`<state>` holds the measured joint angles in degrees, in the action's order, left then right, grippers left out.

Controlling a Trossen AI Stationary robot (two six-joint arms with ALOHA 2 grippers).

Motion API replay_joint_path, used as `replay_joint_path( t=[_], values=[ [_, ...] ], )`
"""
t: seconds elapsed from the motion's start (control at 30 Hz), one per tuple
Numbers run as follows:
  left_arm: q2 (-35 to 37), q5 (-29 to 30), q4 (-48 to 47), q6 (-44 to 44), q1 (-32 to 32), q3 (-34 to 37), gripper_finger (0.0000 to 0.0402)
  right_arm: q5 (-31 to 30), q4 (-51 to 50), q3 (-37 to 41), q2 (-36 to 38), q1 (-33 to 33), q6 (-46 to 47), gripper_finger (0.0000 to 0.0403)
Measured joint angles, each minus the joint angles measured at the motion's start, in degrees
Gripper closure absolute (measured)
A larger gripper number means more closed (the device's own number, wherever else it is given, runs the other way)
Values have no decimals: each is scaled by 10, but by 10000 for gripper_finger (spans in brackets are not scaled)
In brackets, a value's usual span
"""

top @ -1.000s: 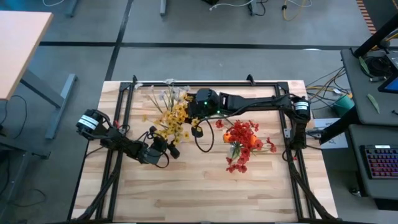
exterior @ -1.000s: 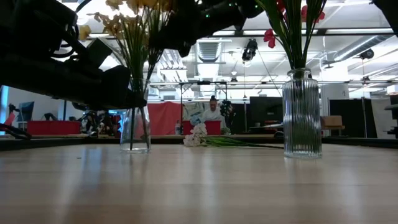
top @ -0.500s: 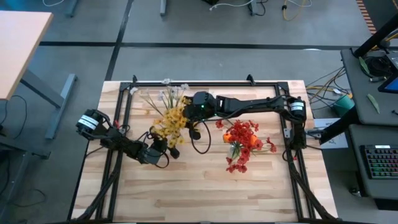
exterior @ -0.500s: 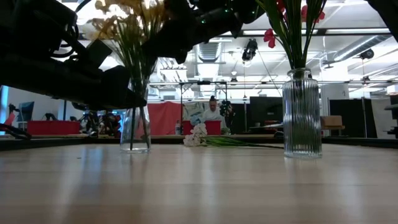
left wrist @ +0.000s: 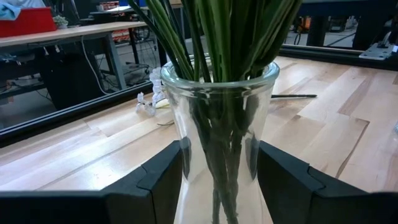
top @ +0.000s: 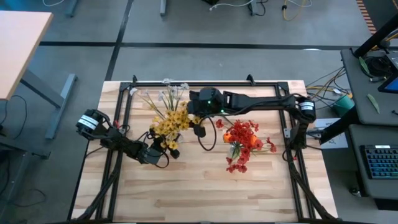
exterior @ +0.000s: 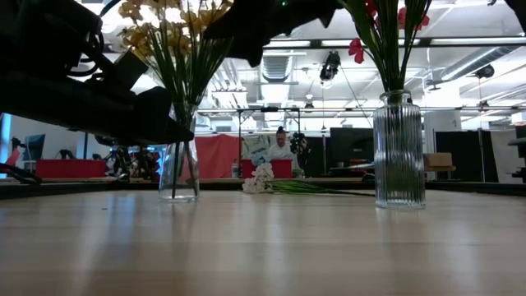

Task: Sort flowers into vase by color
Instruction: Put the yellow flower into the left transparent vase

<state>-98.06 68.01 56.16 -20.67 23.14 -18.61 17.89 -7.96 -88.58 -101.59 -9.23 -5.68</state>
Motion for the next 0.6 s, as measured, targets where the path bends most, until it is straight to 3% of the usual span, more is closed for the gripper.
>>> replay_joint_path(
  t=[0.2,0.43,0.6],
  values=[
    [0,0,0,-4,0,0,228,-5,-53,0,44,-2,29,145],
    [0,14,0,-9,0,0,228,-131,-118,0,113,-7,40,140],
    [0,14,2,-10,0,0,228,-120,-123,-1,131,-9,57,138]
  ],
)
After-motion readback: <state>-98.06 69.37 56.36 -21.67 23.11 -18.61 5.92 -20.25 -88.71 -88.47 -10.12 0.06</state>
